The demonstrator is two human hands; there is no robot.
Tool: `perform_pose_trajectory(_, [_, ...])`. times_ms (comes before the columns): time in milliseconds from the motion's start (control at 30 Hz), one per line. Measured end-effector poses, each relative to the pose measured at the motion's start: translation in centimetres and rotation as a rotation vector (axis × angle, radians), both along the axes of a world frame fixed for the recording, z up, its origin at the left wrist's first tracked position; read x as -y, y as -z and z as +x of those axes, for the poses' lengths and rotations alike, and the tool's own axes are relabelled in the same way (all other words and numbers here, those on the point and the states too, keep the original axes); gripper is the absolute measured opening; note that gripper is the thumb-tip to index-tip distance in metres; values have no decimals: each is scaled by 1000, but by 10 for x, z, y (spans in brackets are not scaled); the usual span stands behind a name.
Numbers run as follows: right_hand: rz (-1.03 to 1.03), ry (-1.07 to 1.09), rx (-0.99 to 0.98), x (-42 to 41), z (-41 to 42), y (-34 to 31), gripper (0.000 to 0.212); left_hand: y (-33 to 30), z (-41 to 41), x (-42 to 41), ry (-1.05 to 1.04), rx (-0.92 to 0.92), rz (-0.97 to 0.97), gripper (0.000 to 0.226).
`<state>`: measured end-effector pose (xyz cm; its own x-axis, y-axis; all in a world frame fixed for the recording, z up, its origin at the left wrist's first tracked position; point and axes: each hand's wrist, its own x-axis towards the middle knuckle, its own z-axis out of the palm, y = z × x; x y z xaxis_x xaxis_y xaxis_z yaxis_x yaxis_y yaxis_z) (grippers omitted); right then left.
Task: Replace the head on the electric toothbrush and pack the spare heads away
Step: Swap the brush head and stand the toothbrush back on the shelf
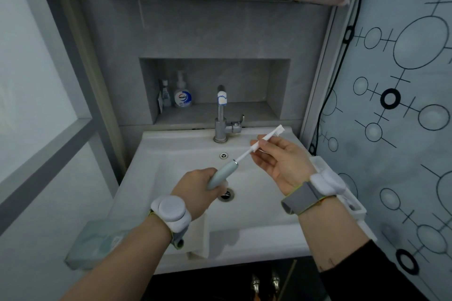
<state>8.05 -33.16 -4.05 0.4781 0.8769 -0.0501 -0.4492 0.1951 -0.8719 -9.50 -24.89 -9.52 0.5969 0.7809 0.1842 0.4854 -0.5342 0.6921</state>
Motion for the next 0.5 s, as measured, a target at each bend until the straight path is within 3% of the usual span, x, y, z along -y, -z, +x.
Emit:
perform_pose_trajectory(200, [-13, -30, 103, 1, -7, 5, 20, -6, 3, 5, 13, 12, -35, 7])
perform_pose_trajectory(500, [-44, 30, 412, 0, -15, 14, 11, -16, 4, 10, 40, 28, -96, 7])
